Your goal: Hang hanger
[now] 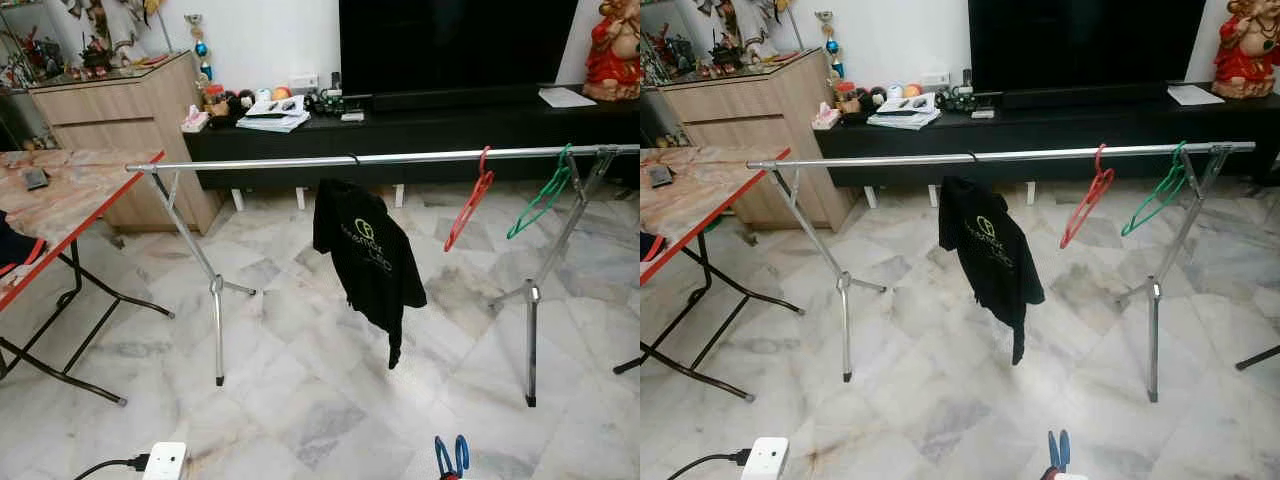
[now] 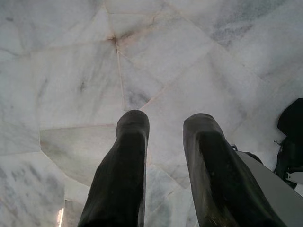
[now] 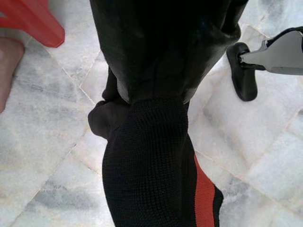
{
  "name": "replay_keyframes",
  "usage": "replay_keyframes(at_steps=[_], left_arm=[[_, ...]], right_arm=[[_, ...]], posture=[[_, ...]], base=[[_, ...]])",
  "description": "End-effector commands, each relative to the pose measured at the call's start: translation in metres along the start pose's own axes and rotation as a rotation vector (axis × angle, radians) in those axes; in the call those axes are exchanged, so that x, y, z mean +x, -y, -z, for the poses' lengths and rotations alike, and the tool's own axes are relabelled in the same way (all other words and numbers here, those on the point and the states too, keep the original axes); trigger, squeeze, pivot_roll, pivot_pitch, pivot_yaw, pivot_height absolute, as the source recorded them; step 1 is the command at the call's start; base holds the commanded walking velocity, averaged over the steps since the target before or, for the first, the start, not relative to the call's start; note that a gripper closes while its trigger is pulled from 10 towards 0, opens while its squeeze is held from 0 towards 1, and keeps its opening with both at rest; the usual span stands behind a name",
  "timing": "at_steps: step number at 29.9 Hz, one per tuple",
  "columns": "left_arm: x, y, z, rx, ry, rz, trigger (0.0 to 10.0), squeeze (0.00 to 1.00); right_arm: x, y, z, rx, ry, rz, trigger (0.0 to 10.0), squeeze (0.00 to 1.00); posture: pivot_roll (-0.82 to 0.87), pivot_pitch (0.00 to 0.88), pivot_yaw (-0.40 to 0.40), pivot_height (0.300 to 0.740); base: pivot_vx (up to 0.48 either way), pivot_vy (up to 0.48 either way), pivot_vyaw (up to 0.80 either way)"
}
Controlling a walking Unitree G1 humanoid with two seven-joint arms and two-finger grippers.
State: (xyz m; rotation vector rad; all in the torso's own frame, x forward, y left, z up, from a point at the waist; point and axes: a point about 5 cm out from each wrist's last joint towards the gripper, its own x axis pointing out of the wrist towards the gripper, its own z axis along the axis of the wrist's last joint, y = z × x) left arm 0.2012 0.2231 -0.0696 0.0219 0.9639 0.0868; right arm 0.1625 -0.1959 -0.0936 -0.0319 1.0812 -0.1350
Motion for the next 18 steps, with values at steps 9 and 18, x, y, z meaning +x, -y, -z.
replay_keyframes(at_steps=[9,18], left_arm=[[-0.0001,-0.0042,-0.0011,-0.001,-0.014,-0.017,10.0,0.0],[-0.0001,-0.0043,-0.0014,0.001,-0.015,-0.017,10.0,0.0]], right_arm=[[0.0009,-0.0133,-0.0161,0.022,0.055,-0.06,10.0,0.0],[0.0009,-0.0131,-0.0182,0.026,0.062,-0.071,10.0,0.0]], posture=[[-0.09,0.007,0.12,0.74],[-0.09,0.0,0.119,0.74]], base=[[0.0,0.0,0.0],[0.0,0.0,0.0]])
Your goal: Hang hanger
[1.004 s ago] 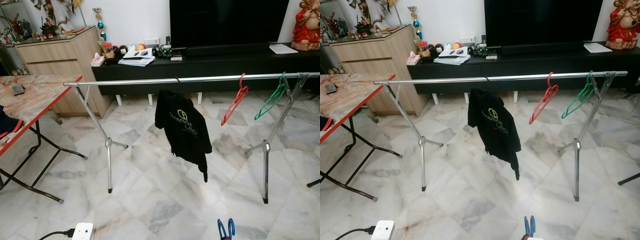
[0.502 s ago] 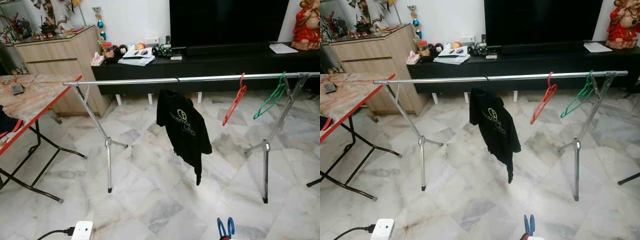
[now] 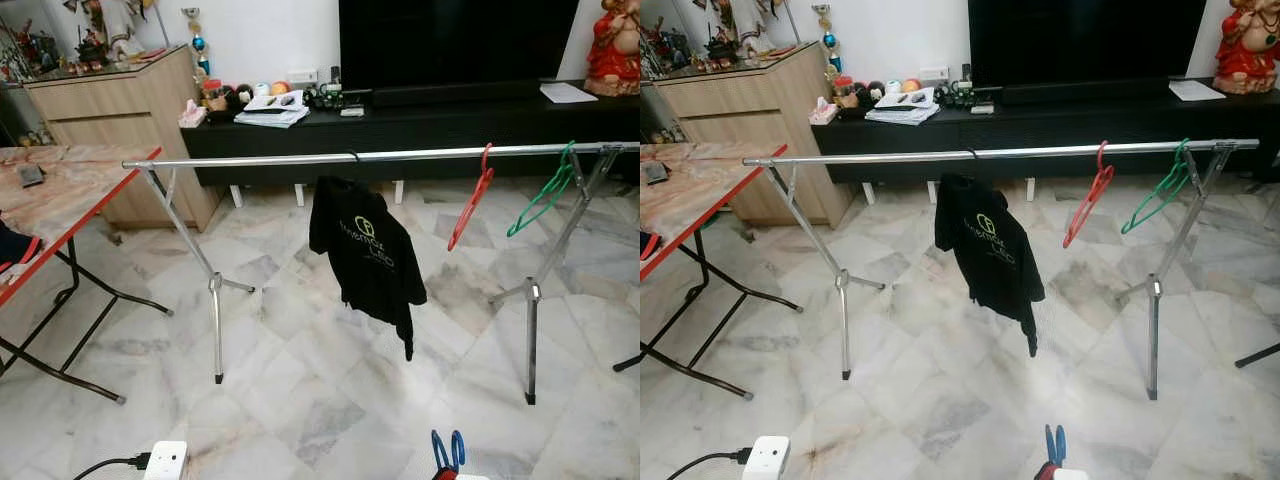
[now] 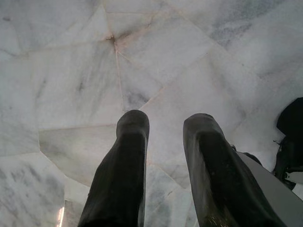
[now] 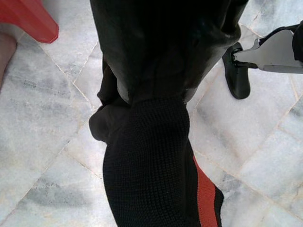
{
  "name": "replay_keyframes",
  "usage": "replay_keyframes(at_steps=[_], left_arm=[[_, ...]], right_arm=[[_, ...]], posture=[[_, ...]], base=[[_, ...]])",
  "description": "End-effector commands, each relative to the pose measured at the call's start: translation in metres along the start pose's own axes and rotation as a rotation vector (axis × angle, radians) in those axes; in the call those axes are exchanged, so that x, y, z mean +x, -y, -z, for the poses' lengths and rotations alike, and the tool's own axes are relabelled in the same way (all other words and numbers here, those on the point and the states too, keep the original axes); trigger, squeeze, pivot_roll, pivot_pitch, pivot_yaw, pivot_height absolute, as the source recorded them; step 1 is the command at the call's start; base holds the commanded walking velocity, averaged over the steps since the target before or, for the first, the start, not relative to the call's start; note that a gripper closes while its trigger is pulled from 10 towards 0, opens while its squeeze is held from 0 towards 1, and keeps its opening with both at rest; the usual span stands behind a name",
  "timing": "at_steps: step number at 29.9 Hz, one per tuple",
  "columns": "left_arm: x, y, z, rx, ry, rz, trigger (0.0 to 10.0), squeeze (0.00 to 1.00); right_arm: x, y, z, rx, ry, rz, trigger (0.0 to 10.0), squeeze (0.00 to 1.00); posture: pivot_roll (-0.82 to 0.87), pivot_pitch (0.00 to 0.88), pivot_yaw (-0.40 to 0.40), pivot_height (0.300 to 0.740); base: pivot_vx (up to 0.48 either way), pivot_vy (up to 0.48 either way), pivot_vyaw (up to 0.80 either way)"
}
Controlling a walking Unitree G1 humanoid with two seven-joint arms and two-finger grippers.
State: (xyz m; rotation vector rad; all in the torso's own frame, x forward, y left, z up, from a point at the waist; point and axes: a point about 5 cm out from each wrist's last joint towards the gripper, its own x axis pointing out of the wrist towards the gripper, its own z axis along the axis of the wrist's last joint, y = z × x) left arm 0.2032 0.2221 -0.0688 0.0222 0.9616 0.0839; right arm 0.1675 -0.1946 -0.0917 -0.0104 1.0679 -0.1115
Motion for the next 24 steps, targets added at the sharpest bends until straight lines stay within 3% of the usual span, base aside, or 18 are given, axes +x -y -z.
replay_keyframes(at_steps=[1,24], left_arm=[[-0.0005,-0.0052,0.0008,-0.001,-0.017,-0.019,10.0,0.0],[-0.0006,-0.0048,0.0029,-0.011,-0.024,-0.022,10.0,0.0]], right_arm=[[0.001,-0.0115,-0.0129,0.018,0.05,-0.043,10.0,0.0],[0.0005,-0.0125,-0.0067,0.005,0.041,-0.046,10.0,0.0]], posture=[[-0.09,0.0,0.119,0.74],[-0.09,0.0,0.116,0.74]], base=[[0.0,0.0,0.0],[0.0,0.0,0.0]])
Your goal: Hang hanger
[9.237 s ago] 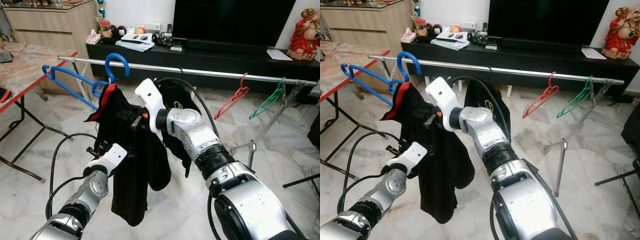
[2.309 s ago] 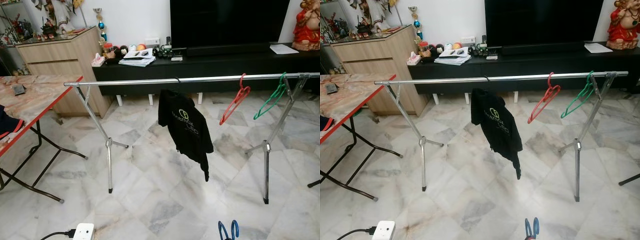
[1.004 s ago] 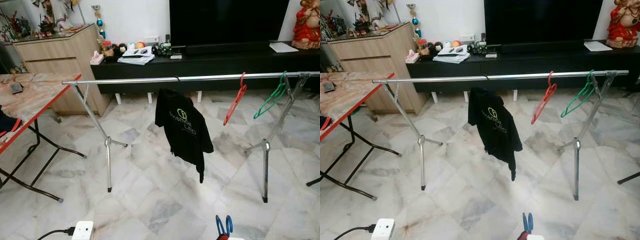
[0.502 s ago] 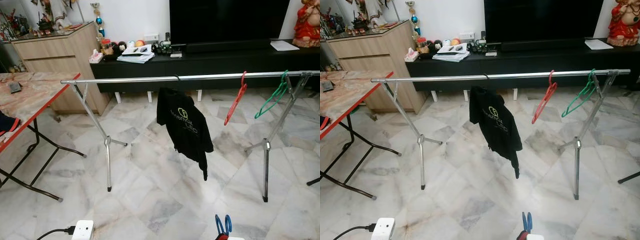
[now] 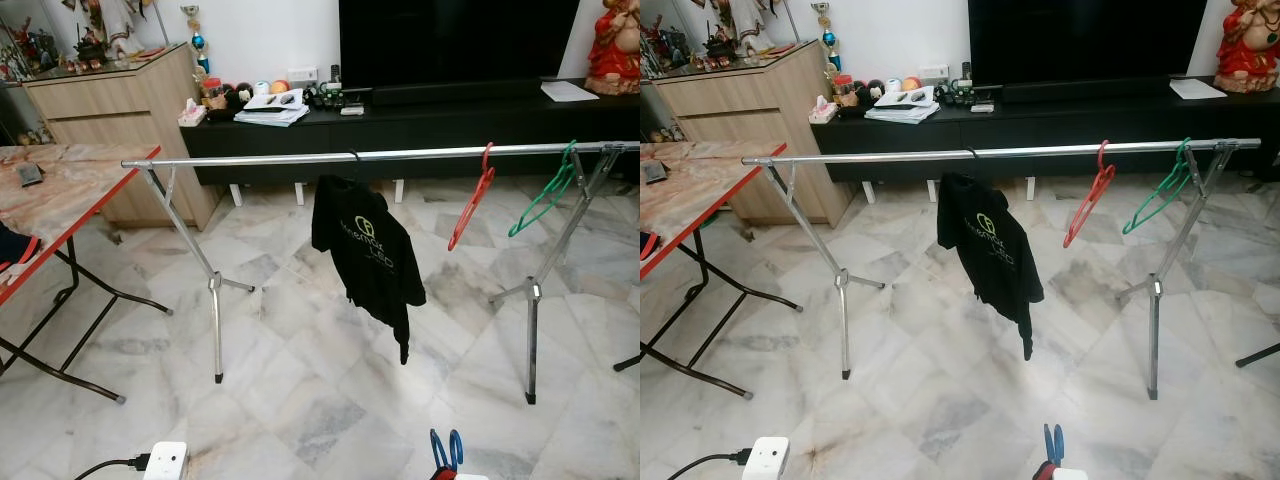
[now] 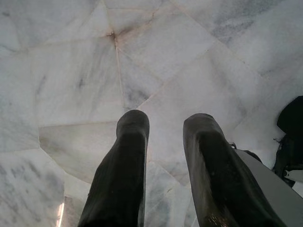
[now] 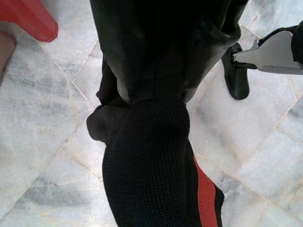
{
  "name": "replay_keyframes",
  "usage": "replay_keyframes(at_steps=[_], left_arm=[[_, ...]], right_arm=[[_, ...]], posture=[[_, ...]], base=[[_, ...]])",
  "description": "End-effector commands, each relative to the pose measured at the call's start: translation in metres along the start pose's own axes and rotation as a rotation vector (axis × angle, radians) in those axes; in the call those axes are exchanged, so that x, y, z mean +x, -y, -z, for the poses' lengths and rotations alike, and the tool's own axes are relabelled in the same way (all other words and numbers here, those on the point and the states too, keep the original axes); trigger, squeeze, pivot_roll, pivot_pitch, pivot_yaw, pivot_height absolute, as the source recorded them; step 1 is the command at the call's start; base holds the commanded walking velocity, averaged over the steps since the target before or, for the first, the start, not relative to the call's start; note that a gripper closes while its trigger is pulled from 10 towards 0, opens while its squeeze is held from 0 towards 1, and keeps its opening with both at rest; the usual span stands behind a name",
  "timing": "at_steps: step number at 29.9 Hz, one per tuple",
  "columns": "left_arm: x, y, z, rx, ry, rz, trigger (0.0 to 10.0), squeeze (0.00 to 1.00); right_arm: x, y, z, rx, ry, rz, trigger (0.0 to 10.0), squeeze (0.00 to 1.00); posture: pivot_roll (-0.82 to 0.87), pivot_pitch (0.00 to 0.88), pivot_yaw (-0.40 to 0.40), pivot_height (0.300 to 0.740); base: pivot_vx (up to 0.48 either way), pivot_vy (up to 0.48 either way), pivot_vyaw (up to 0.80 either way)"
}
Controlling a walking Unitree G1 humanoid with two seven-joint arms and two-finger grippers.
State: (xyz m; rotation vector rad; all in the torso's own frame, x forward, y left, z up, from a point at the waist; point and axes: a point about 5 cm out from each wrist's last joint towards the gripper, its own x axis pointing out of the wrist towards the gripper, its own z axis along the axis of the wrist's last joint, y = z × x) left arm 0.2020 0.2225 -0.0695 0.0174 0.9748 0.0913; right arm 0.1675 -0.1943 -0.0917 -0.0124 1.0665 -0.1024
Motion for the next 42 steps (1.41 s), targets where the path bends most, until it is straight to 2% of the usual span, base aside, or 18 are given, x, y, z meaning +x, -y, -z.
replay_keyframes(at_steps=[1,19,30,42], left_arm=[[-0.001,-0.004,0.002,-0.005,-0.011,-0.017,10.0,0.0],[0.0,-0.003,0.0,-0.012,-0.008,-0.015,10.0,0.0],[0.0,-0.003,-0.001,-0.007,-0.007,-0.013,10.0,0.0],[0.0,-0.003,-0.001,-0.002,-0.008,-0.011,10.0,0.0]], right_arm=[[0.001,-0.012,-0.007,0.01,0.041,-0.04,10.0,0.0],[0.002,-0.022,-0.023,0.006,0.079,-0.05,10.0,0.0],[0.002,-0.02,-0.03,0.007,0.095,-0.048,10.0,0.0],[0.002,-0.026,-0.038,0.006,0.112,-0.053,10.0,0.0]], posture=[[-0.09,0.0,0.115,0.74],[-0.09,0.0,0.109,0.74],[-0.08,0.001,0.107,0.74],[-0.08,0.002,0.108,0.74]], base=[[0.0,0.0,0.0],[0.0,0.0,0.0],[0.0,0.0,0.0],[0.0,0.0,0.0]])
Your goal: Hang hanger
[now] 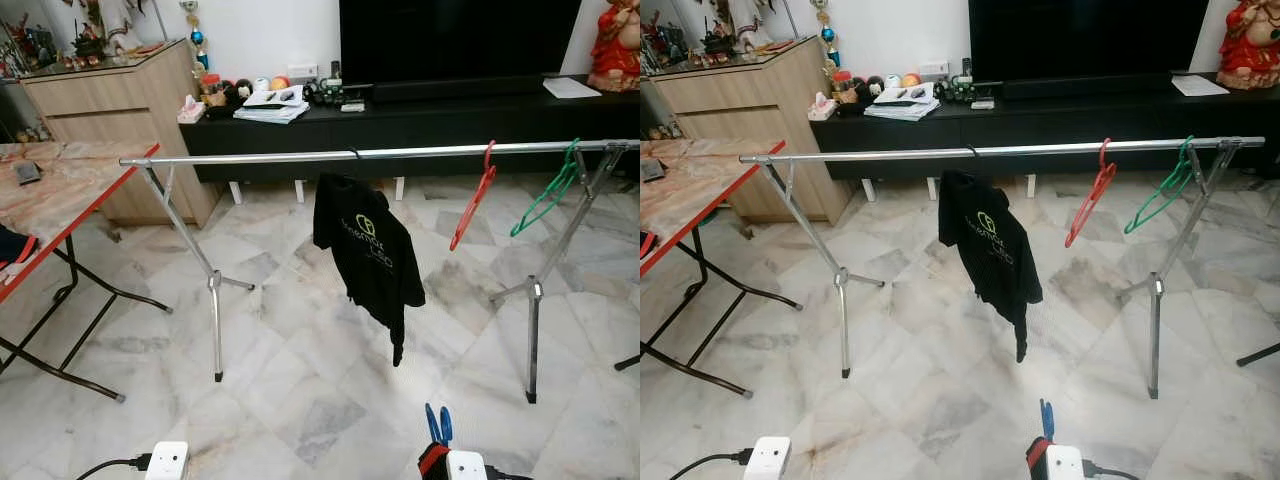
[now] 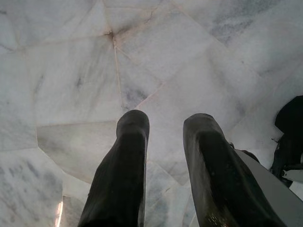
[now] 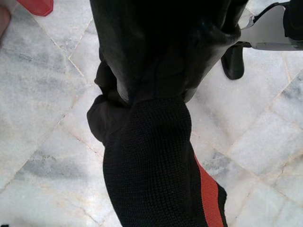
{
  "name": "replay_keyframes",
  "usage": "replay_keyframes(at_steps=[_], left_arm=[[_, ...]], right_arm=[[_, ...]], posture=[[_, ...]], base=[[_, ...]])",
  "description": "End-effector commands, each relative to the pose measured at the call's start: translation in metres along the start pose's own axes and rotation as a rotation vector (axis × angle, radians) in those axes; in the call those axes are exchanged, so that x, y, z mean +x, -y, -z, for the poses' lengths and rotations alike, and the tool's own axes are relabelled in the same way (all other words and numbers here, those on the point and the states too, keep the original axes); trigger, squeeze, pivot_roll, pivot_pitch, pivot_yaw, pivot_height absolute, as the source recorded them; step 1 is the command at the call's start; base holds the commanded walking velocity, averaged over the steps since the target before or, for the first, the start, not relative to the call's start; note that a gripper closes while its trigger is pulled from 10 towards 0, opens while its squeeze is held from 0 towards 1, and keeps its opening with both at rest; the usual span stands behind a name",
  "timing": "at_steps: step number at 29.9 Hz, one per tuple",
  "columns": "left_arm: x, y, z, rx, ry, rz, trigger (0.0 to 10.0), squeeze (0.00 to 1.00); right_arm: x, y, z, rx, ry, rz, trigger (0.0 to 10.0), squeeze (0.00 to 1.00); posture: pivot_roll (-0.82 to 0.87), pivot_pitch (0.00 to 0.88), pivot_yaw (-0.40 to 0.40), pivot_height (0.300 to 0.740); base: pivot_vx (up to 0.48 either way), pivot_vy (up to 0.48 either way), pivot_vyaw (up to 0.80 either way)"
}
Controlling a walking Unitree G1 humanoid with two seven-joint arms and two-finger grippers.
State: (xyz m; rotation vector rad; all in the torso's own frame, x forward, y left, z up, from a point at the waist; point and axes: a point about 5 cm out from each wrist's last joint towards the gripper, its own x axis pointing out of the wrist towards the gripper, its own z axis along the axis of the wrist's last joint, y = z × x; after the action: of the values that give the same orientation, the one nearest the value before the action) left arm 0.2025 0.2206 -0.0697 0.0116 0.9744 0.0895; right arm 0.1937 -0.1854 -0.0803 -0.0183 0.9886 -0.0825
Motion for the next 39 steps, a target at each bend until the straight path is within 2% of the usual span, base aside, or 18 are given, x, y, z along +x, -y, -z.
replay_keyframes(at_steps=[1,39], left_arm=[[-0.0004,-0.0051,-0.0004,0.002,-0.008,-0.014,10.0,0.0],[-0.0003,-0.0046,-0.0015,-0.002,-0.007,-0.01,10.0,0.0]], right_arm=[[0.001,-0.0153,-0.0106,0.018,0.035,-0.038,10.0,0.0],[0.0005,-0.0168,-0.0075,0.02,0.031,-0.034,10.0,0.0]], posture=[[-0.08,0.002,0.108,0.74],[-0.07,0.014,0.102,0.74]], base=[[0.0,0.0,0.0],[0.0,0.0,0.0]])
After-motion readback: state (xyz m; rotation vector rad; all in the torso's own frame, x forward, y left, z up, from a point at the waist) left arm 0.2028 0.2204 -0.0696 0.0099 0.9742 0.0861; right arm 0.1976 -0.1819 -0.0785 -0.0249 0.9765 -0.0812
